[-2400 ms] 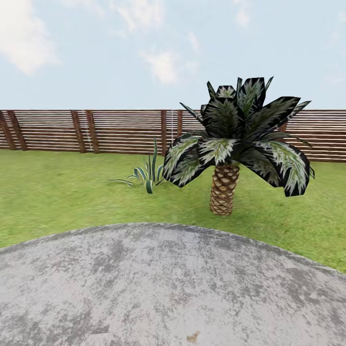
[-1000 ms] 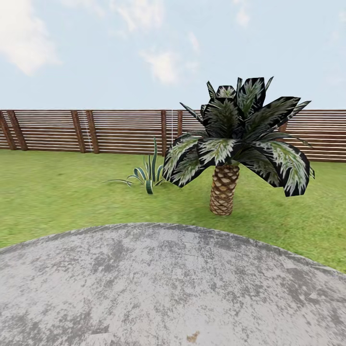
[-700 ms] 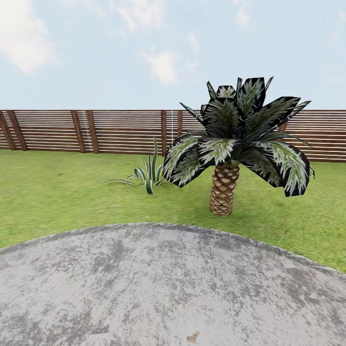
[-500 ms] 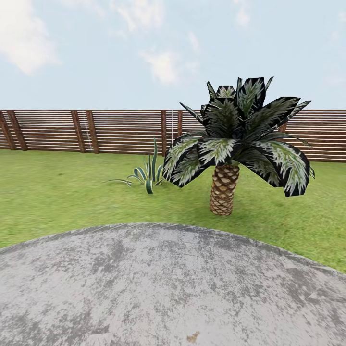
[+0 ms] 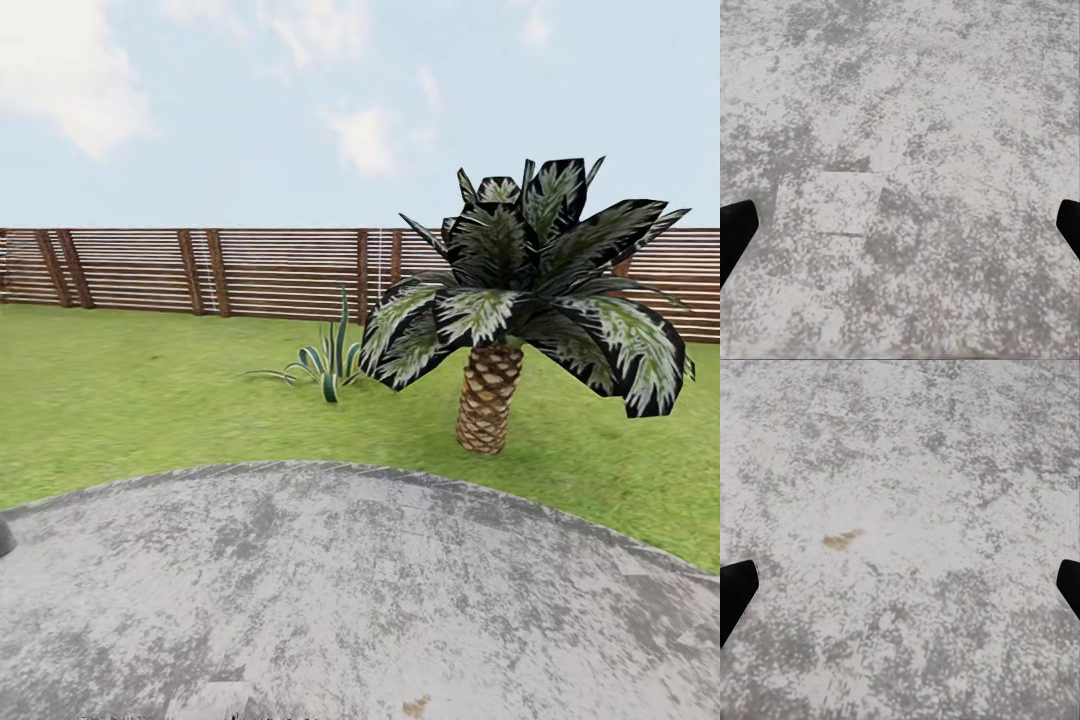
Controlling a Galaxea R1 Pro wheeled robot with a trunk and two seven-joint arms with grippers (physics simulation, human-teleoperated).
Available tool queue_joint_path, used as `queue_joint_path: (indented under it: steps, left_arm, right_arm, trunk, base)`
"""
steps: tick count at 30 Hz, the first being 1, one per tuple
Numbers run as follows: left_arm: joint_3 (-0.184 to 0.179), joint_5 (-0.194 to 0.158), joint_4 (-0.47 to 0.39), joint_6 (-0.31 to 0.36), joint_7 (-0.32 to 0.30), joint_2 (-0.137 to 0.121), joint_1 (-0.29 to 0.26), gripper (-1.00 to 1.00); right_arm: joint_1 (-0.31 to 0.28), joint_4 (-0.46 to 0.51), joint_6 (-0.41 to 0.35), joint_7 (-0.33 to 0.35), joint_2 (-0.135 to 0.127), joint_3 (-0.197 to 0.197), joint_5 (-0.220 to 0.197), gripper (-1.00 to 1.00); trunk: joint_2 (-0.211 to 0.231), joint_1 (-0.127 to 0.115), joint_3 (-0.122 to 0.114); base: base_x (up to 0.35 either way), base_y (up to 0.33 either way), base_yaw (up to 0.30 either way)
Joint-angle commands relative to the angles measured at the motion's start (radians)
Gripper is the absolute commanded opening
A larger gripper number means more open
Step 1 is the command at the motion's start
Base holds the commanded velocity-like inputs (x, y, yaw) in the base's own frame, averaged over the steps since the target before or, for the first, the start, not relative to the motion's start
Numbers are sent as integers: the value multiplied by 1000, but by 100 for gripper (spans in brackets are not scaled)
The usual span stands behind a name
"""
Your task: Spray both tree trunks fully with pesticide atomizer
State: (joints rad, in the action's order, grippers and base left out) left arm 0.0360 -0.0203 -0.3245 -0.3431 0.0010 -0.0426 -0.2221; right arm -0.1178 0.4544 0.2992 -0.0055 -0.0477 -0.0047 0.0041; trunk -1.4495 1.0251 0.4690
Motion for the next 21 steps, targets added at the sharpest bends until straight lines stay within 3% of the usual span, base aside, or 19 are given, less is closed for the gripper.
queue_joint_path:
  steps: [1, 21]
  left_arm:
    - [3, -2, 2, -3, 0, 0, 0, 100]
    - [39, 0, 7, -2, 2, -13, 1, 100]
  right_arm:
    - [0, 0, 3, -1, 0, -1, 0, 100]
    - [0, -3, 3, -1, -1, 0, 2, 100]
  trunk:
    - [-1, 0, 1]
    - [-1, 0, 10]
  base:
    - [0, 0, 272]
    - [0, 0, 274]
